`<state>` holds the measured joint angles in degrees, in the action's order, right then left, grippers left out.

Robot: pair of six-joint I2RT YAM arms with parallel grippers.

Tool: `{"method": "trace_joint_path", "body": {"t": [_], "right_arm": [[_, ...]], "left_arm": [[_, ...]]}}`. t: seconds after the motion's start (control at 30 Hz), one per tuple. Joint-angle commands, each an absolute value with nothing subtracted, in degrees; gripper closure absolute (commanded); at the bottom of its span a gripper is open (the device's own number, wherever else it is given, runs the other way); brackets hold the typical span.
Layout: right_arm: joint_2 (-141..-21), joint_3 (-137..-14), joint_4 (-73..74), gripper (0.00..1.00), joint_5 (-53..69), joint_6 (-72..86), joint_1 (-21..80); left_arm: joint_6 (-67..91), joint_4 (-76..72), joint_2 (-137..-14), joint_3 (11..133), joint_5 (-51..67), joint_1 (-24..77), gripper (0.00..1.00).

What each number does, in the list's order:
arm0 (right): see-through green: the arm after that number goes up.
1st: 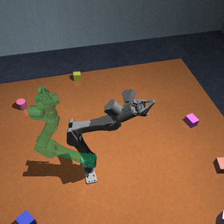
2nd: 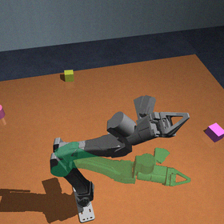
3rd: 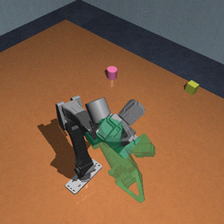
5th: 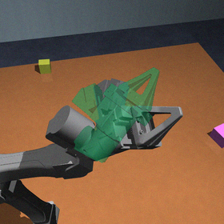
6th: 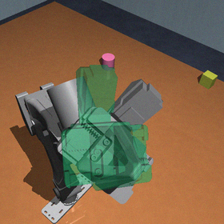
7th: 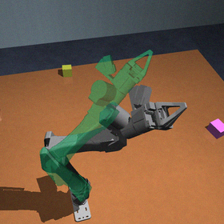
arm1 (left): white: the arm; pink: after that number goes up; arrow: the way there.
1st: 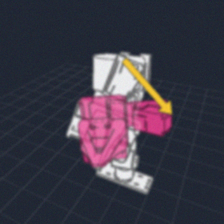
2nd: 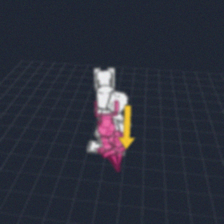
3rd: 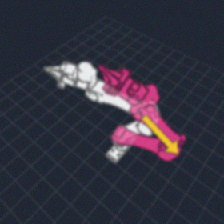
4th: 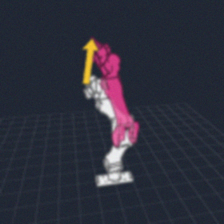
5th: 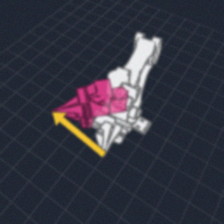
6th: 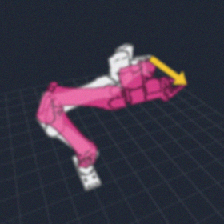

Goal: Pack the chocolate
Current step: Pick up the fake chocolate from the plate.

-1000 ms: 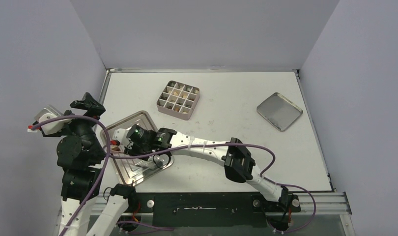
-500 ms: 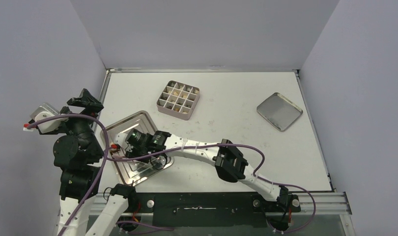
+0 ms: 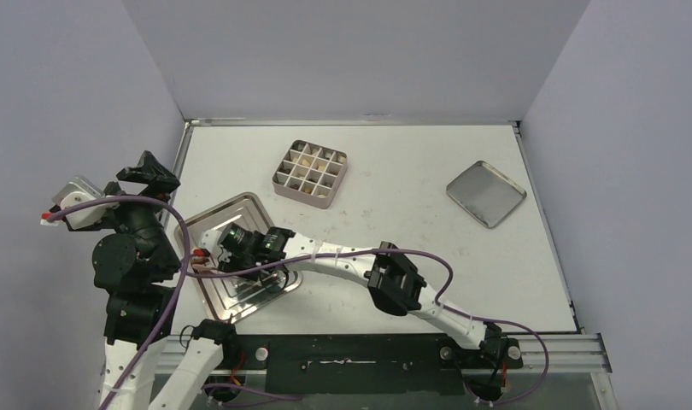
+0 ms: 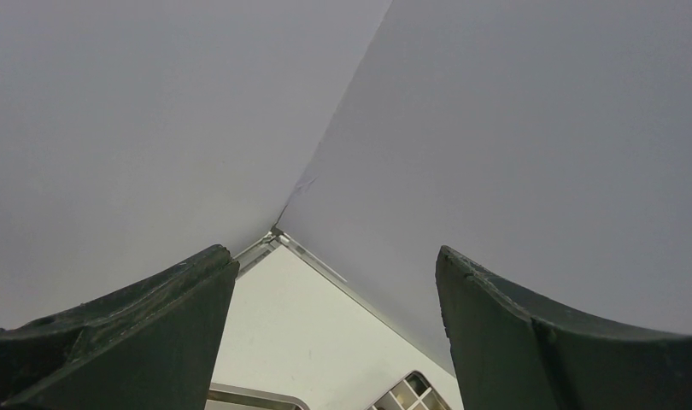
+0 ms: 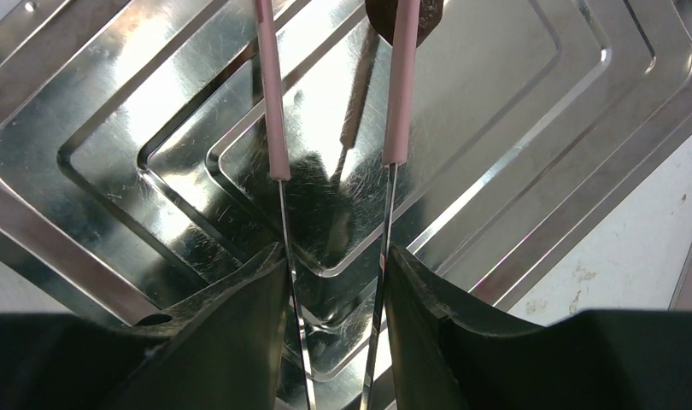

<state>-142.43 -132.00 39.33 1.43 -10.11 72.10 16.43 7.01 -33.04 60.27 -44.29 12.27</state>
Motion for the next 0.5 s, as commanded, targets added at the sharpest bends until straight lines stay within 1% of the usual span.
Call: {"method": "trace_joint_path", "body": {"t": [0.0,0.47], "right_arm": [[-142.5,-134.4,37.3,0.59,-0.6,-11.2,72.9],[-142.3,-134.0,35.8,0.6,-6.0,-13.1,75.5]], "left_arm": [[15.6,4.6,-33.1,61.5,-43.5,12.3,0.15],[15.4,6.3,-31.4,62.7,-43.7,12.2,0.15]]}}
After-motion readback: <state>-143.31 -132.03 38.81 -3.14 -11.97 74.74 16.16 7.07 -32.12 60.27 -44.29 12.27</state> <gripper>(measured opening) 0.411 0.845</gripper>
